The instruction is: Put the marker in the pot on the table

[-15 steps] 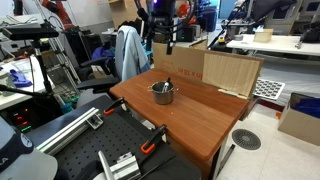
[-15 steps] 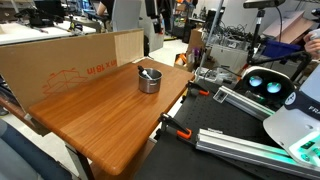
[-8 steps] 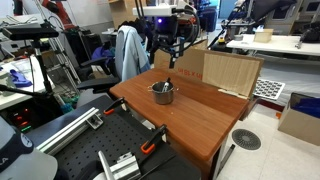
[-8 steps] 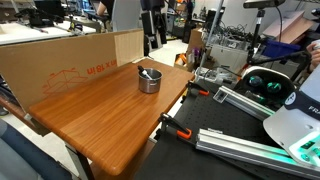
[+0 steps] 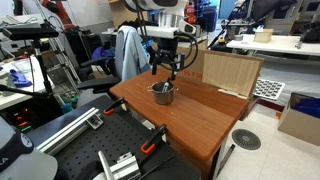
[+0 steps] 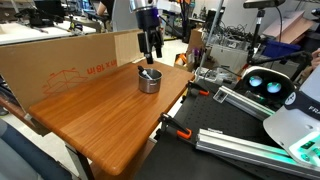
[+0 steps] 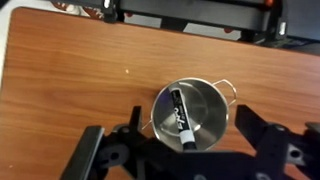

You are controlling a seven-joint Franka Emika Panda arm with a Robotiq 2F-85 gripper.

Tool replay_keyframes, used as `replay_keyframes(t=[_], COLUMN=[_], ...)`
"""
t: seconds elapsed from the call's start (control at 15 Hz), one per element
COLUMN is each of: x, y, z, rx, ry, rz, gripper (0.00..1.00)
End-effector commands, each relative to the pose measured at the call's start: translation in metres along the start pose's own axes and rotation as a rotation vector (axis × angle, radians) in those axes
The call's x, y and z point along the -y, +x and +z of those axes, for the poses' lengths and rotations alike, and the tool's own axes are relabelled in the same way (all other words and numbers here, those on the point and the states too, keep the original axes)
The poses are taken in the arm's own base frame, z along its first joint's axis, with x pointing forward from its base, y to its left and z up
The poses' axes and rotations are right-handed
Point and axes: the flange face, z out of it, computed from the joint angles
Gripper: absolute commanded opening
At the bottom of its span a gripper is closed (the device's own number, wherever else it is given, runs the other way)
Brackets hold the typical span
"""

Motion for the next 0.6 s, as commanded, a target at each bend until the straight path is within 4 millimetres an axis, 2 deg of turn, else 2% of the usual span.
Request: replay_keyframes(t=[0.0,0.2,0.53], x=[-0.001,0.001,0.007], y=[0.008,0.01,0.015], z=[0.009,0.018,0.033], rx=[-0.082,-0.132,-0.104], ry=[0.016,0.024,0.025], rz=[-0.001,-0.022,-0.024], gripper=[1.0,1.0,1.0])
